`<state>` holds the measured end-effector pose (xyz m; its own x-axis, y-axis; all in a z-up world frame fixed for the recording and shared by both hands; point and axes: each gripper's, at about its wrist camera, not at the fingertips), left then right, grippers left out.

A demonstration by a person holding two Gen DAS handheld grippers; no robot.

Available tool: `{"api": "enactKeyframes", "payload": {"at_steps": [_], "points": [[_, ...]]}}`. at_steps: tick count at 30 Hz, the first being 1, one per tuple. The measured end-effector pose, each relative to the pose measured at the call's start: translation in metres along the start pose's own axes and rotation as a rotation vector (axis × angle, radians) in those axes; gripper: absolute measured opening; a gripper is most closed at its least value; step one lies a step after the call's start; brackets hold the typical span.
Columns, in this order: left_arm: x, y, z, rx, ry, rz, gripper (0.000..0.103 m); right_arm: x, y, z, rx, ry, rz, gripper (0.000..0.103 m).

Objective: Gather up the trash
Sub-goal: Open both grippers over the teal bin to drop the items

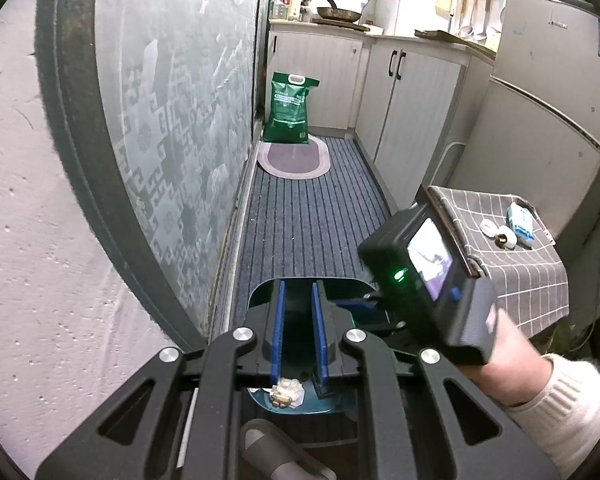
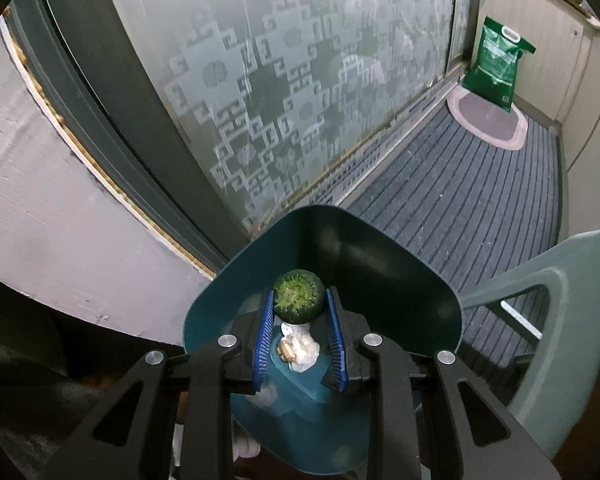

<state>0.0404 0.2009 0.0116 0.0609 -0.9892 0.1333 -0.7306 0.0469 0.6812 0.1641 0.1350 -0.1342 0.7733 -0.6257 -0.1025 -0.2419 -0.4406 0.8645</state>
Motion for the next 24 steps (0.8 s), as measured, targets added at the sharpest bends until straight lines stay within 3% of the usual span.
{"api": "enactKeyframes", "payload": {"at_steps": [13, 15, 24], "points": [[0.002, 0.021, -0.012, 0.089, 0.033, 0.022, 0.015, -0.001, -0.043, 0.019, -0.152, 0.01, 0.052, 0.027], [0.004, 0.025, -0.014, 0.108, 0.037, 0.032, 0.015, -0.001, -0.043, 0.02, -0.153, 0.011, 0.054, 0.036], [0.018, 0.033, -0.022, 0.16, 0.039, 0.036, 0.022, -0.002, -0.018, 0.016, -0.091, 0.013, -0.01, 0.037]]}}
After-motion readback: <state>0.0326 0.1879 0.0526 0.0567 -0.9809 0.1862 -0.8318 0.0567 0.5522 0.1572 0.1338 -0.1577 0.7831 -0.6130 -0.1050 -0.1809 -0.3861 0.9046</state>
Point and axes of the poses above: each gripper's, at about its wrist camera, not at the fingertips, and y roughly against the way its jaws point, x to its right, z to its underside, and after that the axes turned 3 degrees about y, right-handed
